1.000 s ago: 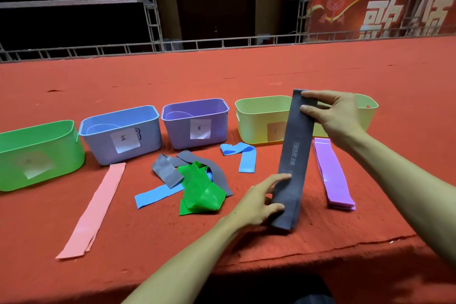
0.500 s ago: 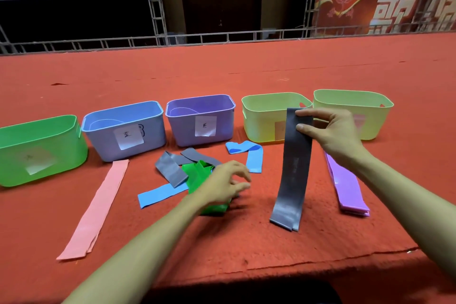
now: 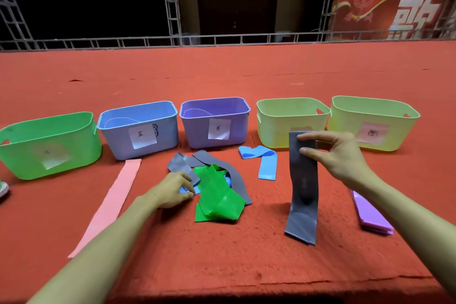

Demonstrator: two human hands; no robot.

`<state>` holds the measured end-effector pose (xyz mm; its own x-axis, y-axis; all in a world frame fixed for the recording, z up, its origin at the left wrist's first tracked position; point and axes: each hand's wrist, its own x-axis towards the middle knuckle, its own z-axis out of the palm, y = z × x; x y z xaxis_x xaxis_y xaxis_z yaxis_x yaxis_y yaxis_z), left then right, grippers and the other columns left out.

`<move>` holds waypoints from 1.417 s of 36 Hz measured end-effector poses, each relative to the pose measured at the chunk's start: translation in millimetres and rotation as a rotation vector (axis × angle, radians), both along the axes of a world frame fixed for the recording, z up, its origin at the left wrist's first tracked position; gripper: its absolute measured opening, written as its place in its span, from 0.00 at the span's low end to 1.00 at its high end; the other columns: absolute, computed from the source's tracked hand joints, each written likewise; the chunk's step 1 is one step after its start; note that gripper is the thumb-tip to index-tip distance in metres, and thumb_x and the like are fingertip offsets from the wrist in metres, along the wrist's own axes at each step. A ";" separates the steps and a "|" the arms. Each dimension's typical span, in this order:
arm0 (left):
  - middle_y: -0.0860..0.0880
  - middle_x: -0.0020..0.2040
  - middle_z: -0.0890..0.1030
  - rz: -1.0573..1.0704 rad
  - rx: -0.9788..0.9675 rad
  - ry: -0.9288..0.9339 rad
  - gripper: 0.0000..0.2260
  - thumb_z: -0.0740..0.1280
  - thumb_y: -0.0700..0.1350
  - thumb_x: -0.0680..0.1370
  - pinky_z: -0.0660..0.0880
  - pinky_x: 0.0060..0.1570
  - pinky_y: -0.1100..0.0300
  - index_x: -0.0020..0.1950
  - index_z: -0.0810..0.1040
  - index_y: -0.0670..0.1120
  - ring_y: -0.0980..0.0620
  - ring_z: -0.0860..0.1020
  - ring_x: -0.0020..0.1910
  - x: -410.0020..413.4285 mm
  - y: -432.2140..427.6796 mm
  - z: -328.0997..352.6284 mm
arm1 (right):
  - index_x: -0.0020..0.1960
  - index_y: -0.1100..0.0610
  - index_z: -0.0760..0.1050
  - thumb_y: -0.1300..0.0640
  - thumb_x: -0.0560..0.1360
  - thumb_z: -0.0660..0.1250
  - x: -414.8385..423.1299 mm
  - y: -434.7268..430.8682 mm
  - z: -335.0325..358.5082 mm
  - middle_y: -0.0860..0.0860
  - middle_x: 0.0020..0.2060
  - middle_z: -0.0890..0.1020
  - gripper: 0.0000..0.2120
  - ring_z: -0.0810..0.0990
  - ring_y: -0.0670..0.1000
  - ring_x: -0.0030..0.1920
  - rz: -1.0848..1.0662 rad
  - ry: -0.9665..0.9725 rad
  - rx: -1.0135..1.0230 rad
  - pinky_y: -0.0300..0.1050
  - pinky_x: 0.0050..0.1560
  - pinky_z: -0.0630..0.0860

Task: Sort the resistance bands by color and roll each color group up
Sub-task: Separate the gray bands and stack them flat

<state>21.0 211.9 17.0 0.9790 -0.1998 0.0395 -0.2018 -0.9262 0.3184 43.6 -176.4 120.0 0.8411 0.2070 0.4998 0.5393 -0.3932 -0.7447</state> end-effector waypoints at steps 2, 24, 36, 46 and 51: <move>0.46 0.58 0.79 -0.005 -0.002 -0.013 0.08 0.68 0.44 0.77 0.64 0.58 0.64 0.52 0.85 0.44 0.49 0.74 0.60 1.6 -1.5 -3.0 | 0.48 0.50 0.82 0.67 0.68 0.75 -0.6 -0.7 0.2 0.50 0.44 0.85 0.14 0.82 0.54 0.46 0.002 -0.005 -0.009 0.40 0.48 0.77; 0.47 0.41 0.82 0.319 -0.392 -0.634 0.09 0.69 0.27 0.71 0.75 0.47 0.59 0.45 0.79 0.40 0.47 0.81 0.42 4.2 13.5 63.3 | 0.48 0.54 0.83 0.69 0.69 0.73 -12.6 7.1 23.4 0.33 0.37 0.83 0.13 0.80 0.33 0.39 0.098 -0.021 0.044 0.27 0.43 0.73; 0.51 0.34 0.80 0.337 -0.693 -0.763 0.15 0.69 0.29 0.72 0.75 0.42 0.58 0.37 0.76 0.49 0.61 0.78 0.34 11.5 -7.2 158.1 | 0.44 0.55 0.83 0.71 0.68 0.73 -17.4 14.6 57.7 0.42 0.38 0.86 0.12 0.83 0.42 0.39 0.147 -0.046 0.253 0.34 0.41 0.79; 0.51 0.37 0.81 0.158 -0.950 -0.818 0.13 0.67 0.28 0.74 0.77 0.42 0.66 0.41 0.80 0.47 0.64 0.78 0.34 14.0 -57.6 224.1 | 0.40 0.55 0.83 0.73 0.69 0.72 -21.6 23.8 97.2 0.43 0.34 0.85 0.13 0.82 0.41 0.37 0.181 -0.166 0.198 0.35 0.43 0.79; 0.47 0.37 0.83 0.017 -0.974 -0.687 0.12 0.69 0.29 0.73 0.80 0.43 0.61 0.42 0.79 0.46 0.57 0.80 0.35 4.6 -91.8 228.0 | 0.43 0.56 0.83 0.73 0.68 0.72 -25.4 29.8 106.8 0.42 0.34 0.85 0.13 0.83 0.40 0.38 0.212 -0.174 0.193 0.33 0.44 0.78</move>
